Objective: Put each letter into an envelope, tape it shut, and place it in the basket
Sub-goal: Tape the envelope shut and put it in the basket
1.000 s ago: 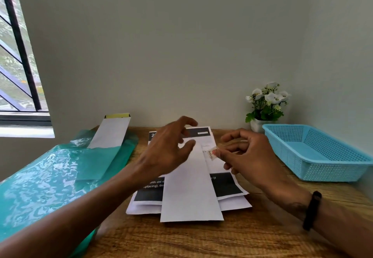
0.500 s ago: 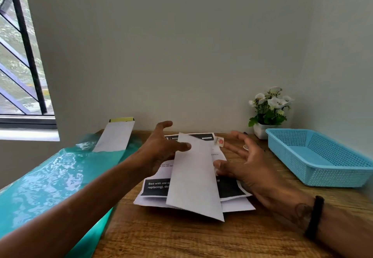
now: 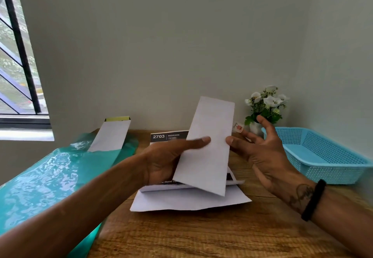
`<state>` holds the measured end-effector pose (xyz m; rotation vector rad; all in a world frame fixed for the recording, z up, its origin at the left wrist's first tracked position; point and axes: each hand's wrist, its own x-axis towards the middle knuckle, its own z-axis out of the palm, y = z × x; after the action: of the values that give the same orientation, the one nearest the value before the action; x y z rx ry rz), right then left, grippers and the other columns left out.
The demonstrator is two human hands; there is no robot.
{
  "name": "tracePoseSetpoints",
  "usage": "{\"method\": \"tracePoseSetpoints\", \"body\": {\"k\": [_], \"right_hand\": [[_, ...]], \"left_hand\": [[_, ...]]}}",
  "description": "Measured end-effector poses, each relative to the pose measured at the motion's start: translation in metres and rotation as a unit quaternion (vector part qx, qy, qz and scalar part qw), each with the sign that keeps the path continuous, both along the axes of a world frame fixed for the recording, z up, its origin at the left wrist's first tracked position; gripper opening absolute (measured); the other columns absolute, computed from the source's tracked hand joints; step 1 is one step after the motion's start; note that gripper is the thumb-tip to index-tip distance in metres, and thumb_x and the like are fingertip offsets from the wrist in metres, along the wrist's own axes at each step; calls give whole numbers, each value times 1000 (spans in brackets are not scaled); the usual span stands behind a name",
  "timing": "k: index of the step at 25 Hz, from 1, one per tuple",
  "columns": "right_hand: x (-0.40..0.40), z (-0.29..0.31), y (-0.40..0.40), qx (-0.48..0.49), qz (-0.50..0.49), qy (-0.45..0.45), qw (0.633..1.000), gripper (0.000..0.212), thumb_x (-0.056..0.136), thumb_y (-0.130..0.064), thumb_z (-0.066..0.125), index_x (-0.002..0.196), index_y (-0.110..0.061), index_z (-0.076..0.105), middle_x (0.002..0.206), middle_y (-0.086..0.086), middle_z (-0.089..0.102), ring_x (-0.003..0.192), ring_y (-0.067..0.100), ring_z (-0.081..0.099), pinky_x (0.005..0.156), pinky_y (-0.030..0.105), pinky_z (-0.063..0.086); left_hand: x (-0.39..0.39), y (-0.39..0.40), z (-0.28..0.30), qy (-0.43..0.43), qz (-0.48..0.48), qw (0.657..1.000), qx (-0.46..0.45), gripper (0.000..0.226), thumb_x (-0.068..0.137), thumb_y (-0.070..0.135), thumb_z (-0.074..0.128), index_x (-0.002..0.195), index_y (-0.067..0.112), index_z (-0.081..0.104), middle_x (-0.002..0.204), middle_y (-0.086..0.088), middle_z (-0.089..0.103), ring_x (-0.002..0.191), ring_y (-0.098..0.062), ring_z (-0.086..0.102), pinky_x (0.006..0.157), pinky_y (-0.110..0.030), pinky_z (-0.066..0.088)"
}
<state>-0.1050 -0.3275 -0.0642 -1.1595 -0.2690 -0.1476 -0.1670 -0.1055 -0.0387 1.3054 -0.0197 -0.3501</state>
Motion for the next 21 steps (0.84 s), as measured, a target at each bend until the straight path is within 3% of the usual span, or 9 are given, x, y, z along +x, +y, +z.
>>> {"method": "tracePoseSetpoints", "body": {"k": [2, 4, 8, 11, 16, 21], "right_hand": [[3, 2, -4, 11, -26, -5, 1000, 126, 46, -4, 91, 156, -35, 36, 141, 16, 63, 125, 29, 65, 69, 29, 64], [6, 3, -7, 10, -37, -2, 999, 122, 49, -5, 91, 154, -35, 38, 139, 14, 64, 124, 30, 66, 72, 31, 65], [5, 5, -9, -2, -79, -14, 997, 86, 79, -1, 84, 149, -31, 44, 127, 9, 71, 96, 27, 80, 76, 37, 65], [-3, 7, -7, -92, -140, -74, 983, 64, 85, -17, 83, 139, -33, 53, 108, -1, 80, 87, 16, 80, 68, 24, 64], [-24, 6, 6, -214, -84, -122, 966, 68, 66, -44, 86, 128, -35, 61, 94, -17, 82, 90, 4, 78, 77, 26, 64], [-25, -2, 8, -223, -44, -105, 968, 59, 73, -26, 90, 126, -24, 63, 91, -6, 83, 87, 9, 79, 66, 24, 63]], "left_hand": [[-5, -3, 0, 26, -92, 995, 28, 53, 86, 8, 81, 135, 11, 61, 127, -21, 72, 115, -38, 72, 91, -50, 62], [-7, -5, 0, 35, -139, 989, 34, 49, 91, -3, 73, 135, 11, 60, 127, -23, 72, 115, -40, 71, 87, -45, 63], [0, -4, -1, -18, -36, 999, 9, 53, 81, -7, 77, 130, 4, 62, 119, -23, 75, 105, -40, 75, 77, -39, 66], [11, 4, -3, -68, 81, 993, -56, 49, 82, -7, 74, 129, -3, 62, 116, -24, 76, 101, -42, 76, 77, -40, 66], [13, 4, -7, -119, 120, 984, -52, 36, 95, -4, 66, 129, -2, 59, 117, -23, 76, 102, -42, 76, 78, -38, 66], [10, -7, -13, -145, 80, 986, -37, 24, 95, 1, 66, 119, 6, 65, 110, -17, 79, 101, -38, 77, 77, -36, 66]]}}
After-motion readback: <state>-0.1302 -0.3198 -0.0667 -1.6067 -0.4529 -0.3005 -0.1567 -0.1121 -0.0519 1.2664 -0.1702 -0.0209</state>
